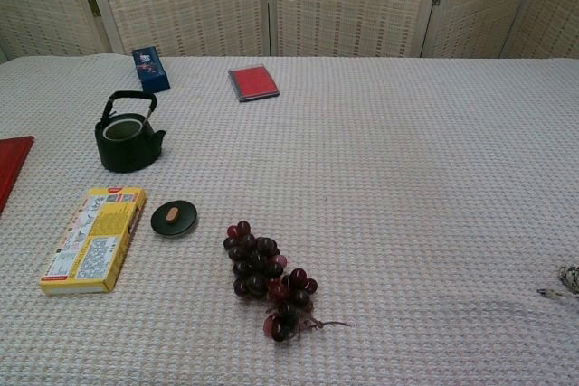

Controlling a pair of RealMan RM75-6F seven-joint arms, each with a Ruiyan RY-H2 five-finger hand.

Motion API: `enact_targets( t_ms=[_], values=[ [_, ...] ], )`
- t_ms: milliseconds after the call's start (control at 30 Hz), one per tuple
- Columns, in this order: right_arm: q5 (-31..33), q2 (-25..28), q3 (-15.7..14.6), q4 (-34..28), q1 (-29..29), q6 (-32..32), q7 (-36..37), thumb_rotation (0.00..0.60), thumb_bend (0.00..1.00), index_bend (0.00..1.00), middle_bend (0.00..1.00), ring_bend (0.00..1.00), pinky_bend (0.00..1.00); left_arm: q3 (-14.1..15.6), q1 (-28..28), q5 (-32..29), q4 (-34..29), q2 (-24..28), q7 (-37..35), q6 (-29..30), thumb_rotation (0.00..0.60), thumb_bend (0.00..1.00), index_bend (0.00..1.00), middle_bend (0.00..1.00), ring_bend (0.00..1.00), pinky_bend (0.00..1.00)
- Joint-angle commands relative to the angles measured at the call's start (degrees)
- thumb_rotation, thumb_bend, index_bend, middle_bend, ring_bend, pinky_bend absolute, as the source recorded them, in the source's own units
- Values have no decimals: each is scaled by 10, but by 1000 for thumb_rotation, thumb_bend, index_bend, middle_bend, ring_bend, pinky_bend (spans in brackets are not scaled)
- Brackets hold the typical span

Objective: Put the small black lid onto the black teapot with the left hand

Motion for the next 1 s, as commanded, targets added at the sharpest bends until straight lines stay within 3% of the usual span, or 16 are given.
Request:
enact_targets(
  t_ms=[33, 667, 767, 900, 1000],
  values=[
    [1, -1, 0, 0, -1, 0, -1, 600, 305, 143, 204, 248, 62, -2, -2, 0, 2, -1, -6, -3, 600, 226, 254, 182, 173, 130],
    [-13, 8, -5, -9, -6, 12, -7, 600, 305, 137, 203, 253, 62, 3, -42, 64, 16, 8, -62, -28, 600, 225, 264, 206, 211, 192],
    [-15, 11, -6, -11, -5, 12, -11, 600, 305, 130, 201, 256, 63, -2, -59, 81, 20, 8, -68, -36, 600, 225, 270, 269, 259, 259],
    [-20, 15, -8, -17, -4, 11, -16, 600, 304, 130, 201, 256, 64, -7, -98, 104, 18, 11, -72, -72, 600, 225, 282, 391, 396, 480],
    [-23, 18, -9, -22, -3, 10, -22, 600, 304, 130, 201, 256, 64, -11, -133, 120, 13, 11, -72, -108, 600, 217, 283, 505, 496, 579]
  ],
)
